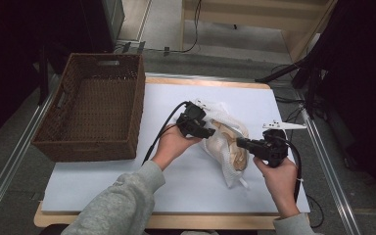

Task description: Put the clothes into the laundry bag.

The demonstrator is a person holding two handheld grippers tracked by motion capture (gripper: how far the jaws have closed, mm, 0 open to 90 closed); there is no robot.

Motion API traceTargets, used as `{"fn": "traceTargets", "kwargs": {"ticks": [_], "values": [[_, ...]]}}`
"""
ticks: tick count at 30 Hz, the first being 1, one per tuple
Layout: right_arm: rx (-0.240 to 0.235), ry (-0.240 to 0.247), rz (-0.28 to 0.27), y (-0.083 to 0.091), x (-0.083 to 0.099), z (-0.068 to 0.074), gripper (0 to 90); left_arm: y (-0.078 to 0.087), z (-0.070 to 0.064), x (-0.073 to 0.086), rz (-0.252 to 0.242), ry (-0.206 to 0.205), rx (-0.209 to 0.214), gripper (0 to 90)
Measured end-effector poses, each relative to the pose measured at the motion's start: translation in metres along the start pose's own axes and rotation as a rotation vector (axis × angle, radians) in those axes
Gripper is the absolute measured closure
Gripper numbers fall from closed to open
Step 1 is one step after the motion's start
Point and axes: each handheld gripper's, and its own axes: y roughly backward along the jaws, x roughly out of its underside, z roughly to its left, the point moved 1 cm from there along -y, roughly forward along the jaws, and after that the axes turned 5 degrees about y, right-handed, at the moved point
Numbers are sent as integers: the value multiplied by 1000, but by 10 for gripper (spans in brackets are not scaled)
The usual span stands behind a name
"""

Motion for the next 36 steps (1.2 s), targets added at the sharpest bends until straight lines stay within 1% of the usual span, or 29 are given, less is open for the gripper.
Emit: {"fn": "traceTargets", "kwargs": {"ticks": [2,3,4,5,6,8,10,11,12,13,14,16,17,19,20,21,22,23,24,25,26,27,28,30,32,33,36], "values": [[-3,2,-1,0,0,1,883,-1,0,-1,5,-3,1,688],[-4,3,-1,0,0,1,883,0,1,-3,12,2,10,741],[-4,3,0,0,0,1,883,3,0,-3,16,-3,11,795],[-4,2,-2,0,0,0,883,6,-1,-1,12,-13,9,829],[-7,1,-3,0,0,0,883,11,-3,1,2,-23,18,854],[-7,-1,-7,1,0,-1,884,23,-3,7,-4,-33,26,865],[-10,0,-9,0,-1,-1,884,34,-3,15,-15,-28,41,866],[-9,1,-7,0,-2,-1,884,41,-4,21,-19,-33,39,866],[-9,1,-7,0,-2,-1,884,41,-4,21,-19,-33,39,866],[-13,6,-4,-1,-2,1,884,49,-4,31,-25,-39,48,866],[-14,7,-3,-2,-3,2,884,54,-4,38,-27,-42,48,866],[-19,14,-4,-4,-4,5,884,58,-3,51,-30,-29,54,865],[-23,17,-1,-5,-5,6,884,60,-2,57,-34,-30,50,865],[-31,27,5,-7,-6,11,883,64,-1,70,-43,-11,61,864],[-38,37,7,-9,-7,13,883,65,0,75,-47,-4,68,864],[-44,41,9,-10,-7,15,883,68,1,81,-50,11,87,863],[-51,48,15,-12,-7,18,883,70,2,88,-66,22,106,863],[-60,56,20,-13,-6,21,883,72,2,96,-76,28,107,862],[-67,70,31,-15,-6,24,883,73,2,100,-73,28,109,863],[-69,75,36,-16,-5,26,884,73,2,100,-73,28,109,863],[-75,81,43,-18,-5,28,883,76,-1,109,-67,27,102,863],[-79,91,47,-20,-4,31,884,79,-1,112,-71,28,100,864],[-85,95,50,-21,-3,32,883,80,-2,114,-80,35,108,864],[-90,96,56,-22,-1,35,883,85,-3,119,-88,42,106,863],[-100,97,59,-23,3,36,884,86,-4,125,-104,47,121,863],[-104,95,62,-24,5,37,883,86,-5,131,-112,56,123,863],[-116,103,77,-27,11,39,883,84,-7,140,-98,63,120,863]]}}
